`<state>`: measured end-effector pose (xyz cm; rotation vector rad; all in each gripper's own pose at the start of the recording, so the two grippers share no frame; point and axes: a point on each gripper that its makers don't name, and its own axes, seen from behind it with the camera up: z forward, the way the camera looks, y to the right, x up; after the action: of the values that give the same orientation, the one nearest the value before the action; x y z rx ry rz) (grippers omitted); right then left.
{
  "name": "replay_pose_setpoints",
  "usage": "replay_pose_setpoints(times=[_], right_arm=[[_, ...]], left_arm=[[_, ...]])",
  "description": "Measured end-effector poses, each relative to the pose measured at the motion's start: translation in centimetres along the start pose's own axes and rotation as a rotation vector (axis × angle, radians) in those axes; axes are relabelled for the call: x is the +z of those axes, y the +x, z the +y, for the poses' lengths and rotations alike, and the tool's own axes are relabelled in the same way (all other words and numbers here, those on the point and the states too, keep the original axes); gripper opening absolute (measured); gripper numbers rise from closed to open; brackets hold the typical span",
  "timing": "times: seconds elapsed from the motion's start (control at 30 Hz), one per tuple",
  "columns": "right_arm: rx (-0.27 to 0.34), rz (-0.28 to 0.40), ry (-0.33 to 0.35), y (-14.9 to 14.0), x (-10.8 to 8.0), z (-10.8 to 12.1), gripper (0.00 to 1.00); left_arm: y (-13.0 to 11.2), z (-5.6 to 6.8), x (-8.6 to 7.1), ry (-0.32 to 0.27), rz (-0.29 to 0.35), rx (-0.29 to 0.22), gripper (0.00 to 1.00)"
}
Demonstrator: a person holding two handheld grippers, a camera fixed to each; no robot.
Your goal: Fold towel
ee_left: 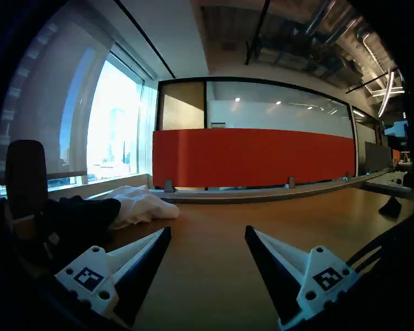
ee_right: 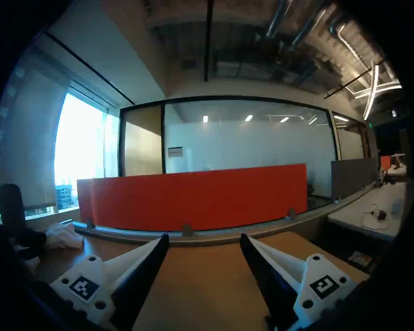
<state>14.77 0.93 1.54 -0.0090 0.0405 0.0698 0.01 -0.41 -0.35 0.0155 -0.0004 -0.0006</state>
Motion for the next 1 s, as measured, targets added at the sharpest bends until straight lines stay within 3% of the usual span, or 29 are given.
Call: replay_pose_setpoints(times=[0.5,1.0], right_arm=[[-0.047,0.007,-0.02,-7.4,-1.2,1.0,1.0],[-0.031,-0.034,-0.007,-13.2,-1.2,1.3,1.0]], left_arm=[[0.0,0.1,0.0,0.0,0.0,0.0,1.0],[0.0,0.1,0.0,0.0,0.0,0.0,1.0]])
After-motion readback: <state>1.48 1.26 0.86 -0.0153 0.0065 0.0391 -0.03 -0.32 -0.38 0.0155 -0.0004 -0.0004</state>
